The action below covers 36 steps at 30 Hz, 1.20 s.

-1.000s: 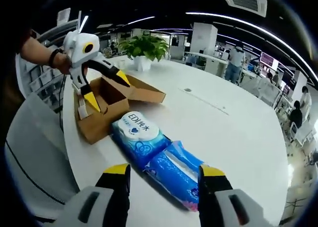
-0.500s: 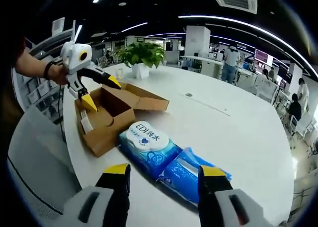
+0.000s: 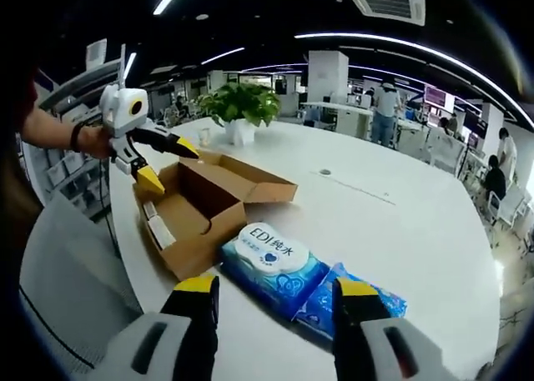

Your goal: Operate the shoe box by opening the lid, removing the specified soft item, and placing it in the target area until the item is outside and the box remains undamaged.

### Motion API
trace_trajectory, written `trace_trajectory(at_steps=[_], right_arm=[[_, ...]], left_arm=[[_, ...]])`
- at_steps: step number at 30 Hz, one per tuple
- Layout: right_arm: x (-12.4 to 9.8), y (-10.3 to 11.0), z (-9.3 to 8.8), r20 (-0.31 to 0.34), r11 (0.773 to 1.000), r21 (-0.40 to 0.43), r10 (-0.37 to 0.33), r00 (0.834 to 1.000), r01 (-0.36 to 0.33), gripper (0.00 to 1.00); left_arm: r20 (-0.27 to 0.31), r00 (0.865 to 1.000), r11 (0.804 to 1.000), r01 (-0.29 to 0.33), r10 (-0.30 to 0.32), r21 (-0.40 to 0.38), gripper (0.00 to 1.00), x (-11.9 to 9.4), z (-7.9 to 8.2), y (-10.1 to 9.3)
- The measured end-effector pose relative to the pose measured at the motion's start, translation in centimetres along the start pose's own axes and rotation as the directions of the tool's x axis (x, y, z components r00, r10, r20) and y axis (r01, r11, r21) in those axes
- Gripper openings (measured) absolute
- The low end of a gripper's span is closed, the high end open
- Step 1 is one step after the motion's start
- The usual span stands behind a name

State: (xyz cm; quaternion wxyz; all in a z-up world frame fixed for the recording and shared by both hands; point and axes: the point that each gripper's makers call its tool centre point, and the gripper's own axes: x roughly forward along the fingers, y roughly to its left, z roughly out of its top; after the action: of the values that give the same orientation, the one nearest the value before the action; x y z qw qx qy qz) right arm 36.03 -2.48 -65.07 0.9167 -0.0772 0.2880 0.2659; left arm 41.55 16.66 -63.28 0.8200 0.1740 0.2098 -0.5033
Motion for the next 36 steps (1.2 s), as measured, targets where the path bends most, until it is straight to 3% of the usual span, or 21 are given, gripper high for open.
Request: trace_trajectory(at_steps=[12, 21, 36], right_arm=[[1.5, 3.3, 1.8, 0.020, 0.999, -0.025, 0.045, 0.999, -0.044, 0.52], [2.3, 5.8, 2.6, 0.043, 0.996, -0.037, 0.082, 0.996, -0.080, 0.52], [2.5, 7.6, 2.3, 0.045, 0.987, -0.066, 0.151, 0.988, -0.148, 0.51]], left_arm=[[0.042, 0.997, 0.996, -0.054, 0.057, -0.065, 0.60, -2.5, -0.1, 1.4], [0.035, 0.992, 0.987, -0.113, 0.118, -0.112, 0.60, -4.9, -1.3, 2.1], [-0.002, 0.974, 0.953, -0.220, 0.225, -0.206, 0.59, -7.2, -3.8, 1.0]])
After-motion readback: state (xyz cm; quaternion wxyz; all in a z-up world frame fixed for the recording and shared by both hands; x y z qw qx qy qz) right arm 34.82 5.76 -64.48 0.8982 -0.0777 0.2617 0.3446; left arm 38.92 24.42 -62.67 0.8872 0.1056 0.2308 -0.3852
